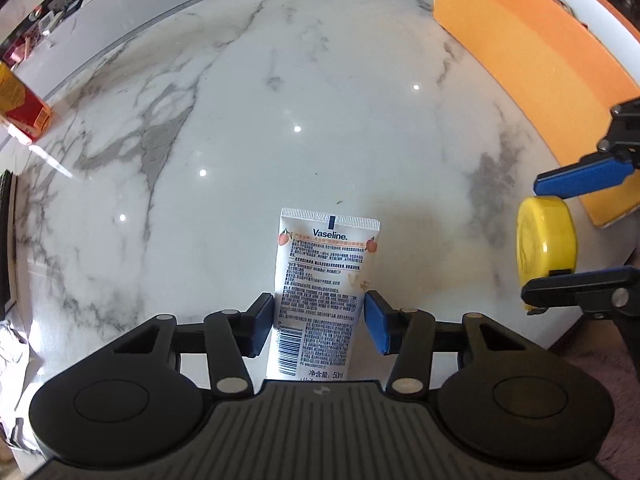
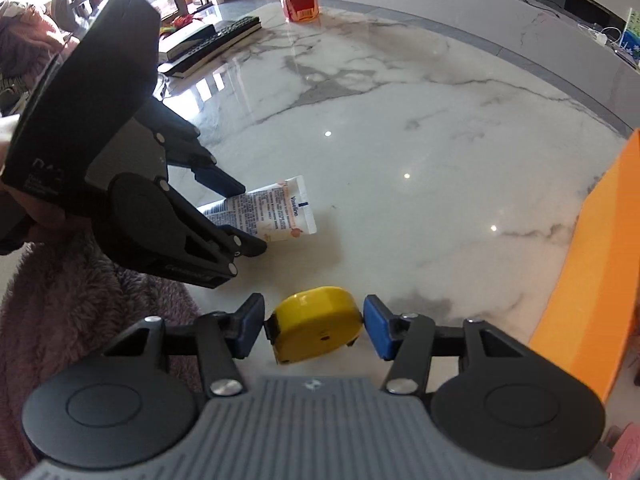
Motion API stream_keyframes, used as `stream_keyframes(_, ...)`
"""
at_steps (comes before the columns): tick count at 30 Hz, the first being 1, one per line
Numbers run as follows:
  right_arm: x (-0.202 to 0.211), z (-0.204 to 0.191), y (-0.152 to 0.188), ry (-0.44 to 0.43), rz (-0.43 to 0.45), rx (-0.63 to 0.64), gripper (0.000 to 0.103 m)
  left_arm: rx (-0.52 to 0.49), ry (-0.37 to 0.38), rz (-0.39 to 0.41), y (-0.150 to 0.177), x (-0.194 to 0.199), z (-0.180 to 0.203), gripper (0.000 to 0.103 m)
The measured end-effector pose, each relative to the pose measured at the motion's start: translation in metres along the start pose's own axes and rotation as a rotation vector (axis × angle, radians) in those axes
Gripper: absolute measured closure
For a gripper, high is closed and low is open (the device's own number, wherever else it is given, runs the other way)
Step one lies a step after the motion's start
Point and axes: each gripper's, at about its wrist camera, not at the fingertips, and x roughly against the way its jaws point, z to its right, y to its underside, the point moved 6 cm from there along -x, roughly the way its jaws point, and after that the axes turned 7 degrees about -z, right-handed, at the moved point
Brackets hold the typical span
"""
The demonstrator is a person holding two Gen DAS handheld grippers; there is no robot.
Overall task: Organize objects
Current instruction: 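Carry the tube and tape measure over the orange box and lower them inside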
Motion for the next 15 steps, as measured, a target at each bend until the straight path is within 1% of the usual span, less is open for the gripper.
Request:
stream_keyframes(3, 0.024, 0.006, 0.007, -0.003, 0.047, -0.038, 0.047, 0.069, 0.024, 0.051, 0.000, 0.016, 0.002, 0.046)
stream_keyframes(7, 0.060, 0.009, 0.015, -0.003, 0.118, -0.053, 0.047, 0.103, 0.043, 0.132, -0.003, 0.046, 0.017, 0.046)
stream_keyframes(11, 0.100, 0.020, 0.022, 0.017, 0.206, -0.088, 0.047, 0.081, 0.051, 0.213, -0.016, 0.082, 0.038, 0.046)
stream_keyframes(15, 0.140, 0.047, 0.033, 0.080, 0.283, -0.148, 0.047, 0.013, 0.086, 0.297, -0.036, 0.118, 0.072, 0.046)
